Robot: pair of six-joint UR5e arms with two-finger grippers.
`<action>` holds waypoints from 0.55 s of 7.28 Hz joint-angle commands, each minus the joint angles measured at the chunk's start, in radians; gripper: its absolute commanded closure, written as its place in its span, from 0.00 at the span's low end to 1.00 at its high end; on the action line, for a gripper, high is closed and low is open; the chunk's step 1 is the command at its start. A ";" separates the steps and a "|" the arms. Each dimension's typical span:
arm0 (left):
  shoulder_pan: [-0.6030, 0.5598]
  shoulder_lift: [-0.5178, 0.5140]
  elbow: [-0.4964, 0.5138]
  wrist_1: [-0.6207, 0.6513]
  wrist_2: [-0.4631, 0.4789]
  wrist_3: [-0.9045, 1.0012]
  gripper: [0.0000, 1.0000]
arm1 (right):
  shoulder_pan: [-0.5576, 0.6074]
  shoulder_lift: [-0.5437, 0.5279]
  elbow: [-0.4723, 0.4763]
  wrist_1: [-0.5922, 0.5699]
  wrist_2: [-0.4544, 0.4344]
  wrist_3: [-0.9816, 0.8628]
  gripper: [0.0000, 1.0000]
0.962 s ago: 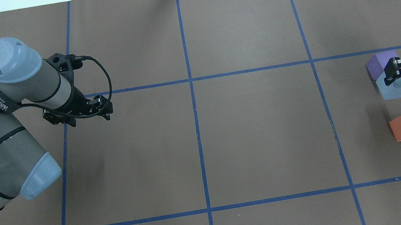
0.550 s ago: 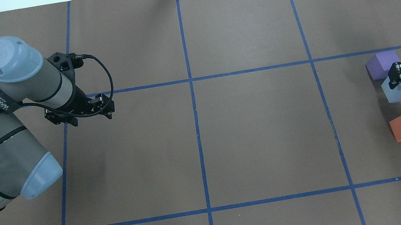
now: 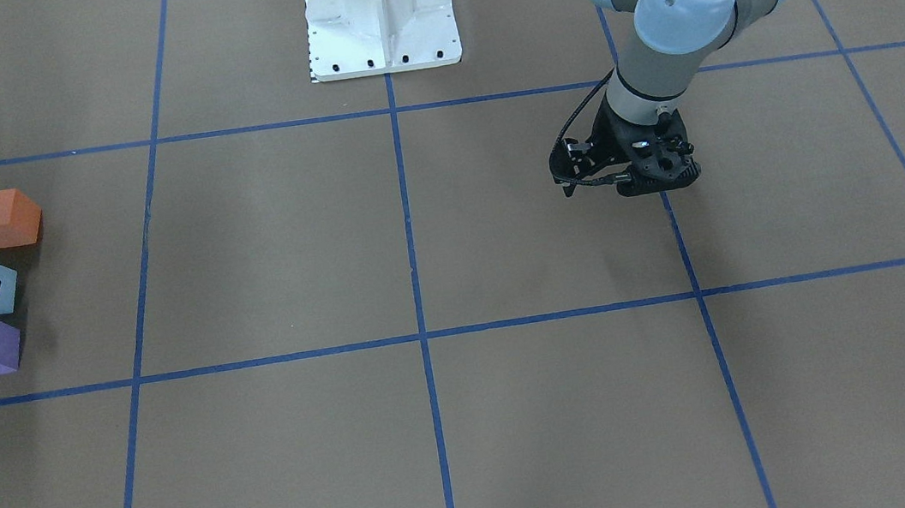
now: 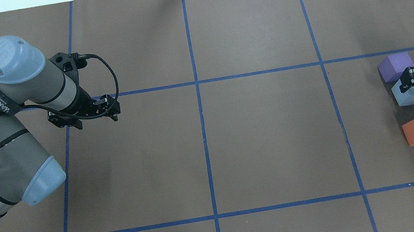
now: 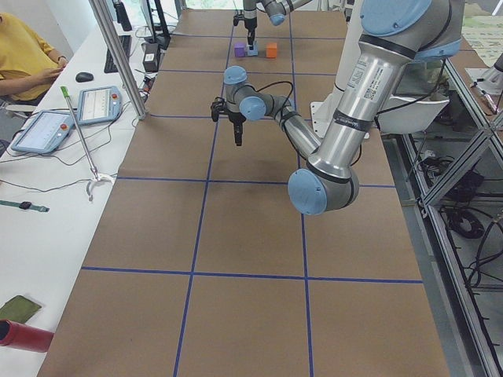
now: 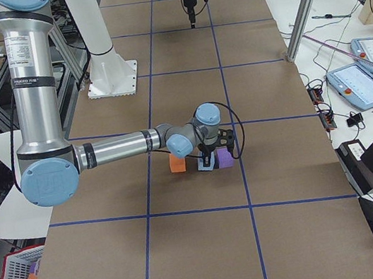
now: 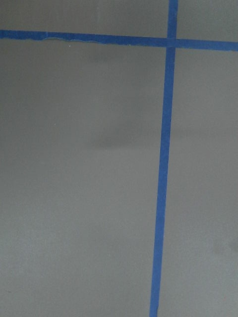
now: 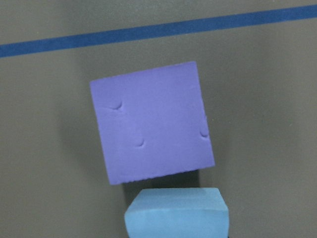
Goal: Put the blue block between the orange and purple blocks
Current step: 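Lower the light blue cube between the purple and orange cubes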
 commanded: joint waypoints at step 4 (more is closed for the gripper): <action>-0.001 0.001 -0.011 0.001 0.000 -0.007 0.00 | -0.001 -0.008 0.000 0.053 0.013 0.000 1.00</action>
